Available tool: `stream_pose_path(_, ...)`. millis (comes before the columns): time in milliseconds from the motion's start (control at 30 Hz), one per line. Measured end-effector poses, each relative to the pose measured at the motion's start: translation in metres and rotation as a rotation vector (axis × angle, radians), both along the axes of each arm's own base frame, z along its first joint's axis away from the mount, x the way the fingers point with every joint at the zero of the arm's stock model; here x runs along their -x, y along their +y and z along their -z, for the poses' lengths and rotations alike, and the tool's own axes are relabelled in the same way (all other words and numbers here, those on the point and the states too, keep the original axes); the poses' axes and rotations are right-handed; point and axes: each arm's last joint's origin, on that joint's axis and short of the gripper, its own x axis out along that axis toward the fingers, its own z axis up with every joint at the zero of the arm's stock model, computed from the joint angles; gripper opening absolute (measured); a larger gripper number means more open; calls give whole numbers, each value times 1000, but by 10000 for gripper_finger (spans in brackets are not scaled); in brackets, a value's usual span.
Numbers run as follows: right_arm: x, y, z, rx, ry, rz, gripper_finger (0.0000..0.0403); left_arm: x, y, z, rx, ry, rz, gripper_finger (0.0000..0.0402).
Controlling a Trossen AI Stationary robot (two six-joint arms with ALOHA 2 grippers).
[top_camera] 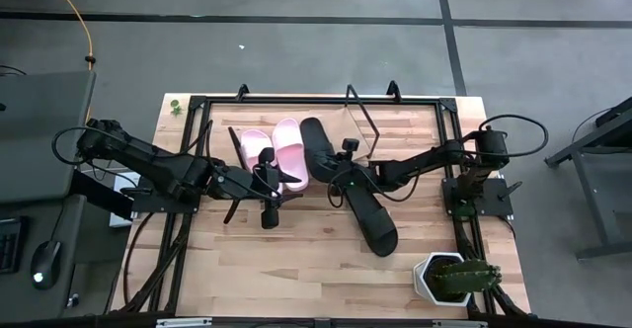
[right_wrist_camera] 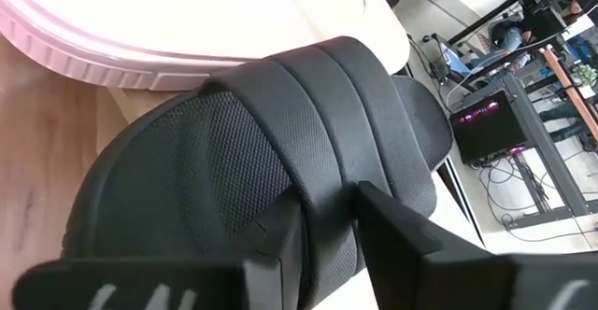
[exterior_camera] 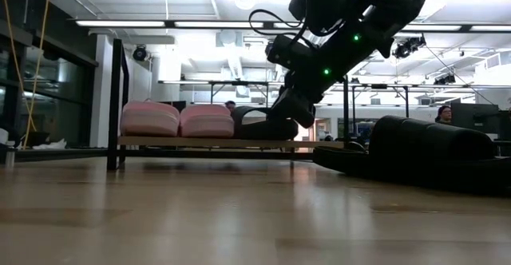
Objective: Pick and place slides into the shelf
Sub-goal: Put the left black slide on the shelf
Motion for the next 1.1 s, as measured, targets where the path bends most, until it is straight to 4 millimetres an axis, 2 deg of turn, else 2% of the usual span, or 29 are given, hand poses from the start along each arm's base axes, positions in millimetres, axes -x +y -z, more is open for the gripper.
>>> stream_pose_path(400, 0, 0, 0, -1, 1, -7, 123, 0, 0, 0, 0, 0, 0, 150)
stream_pose_path(767, 0, 8, 0, 43, 14, -3, 156, 0, 0, 0, 0, 0, 0, 150)
stream_pose_path(1100, 1, 12, -1, 44, 10, -6, 163, 0, 0, 0, 0, 0, 0, 150)
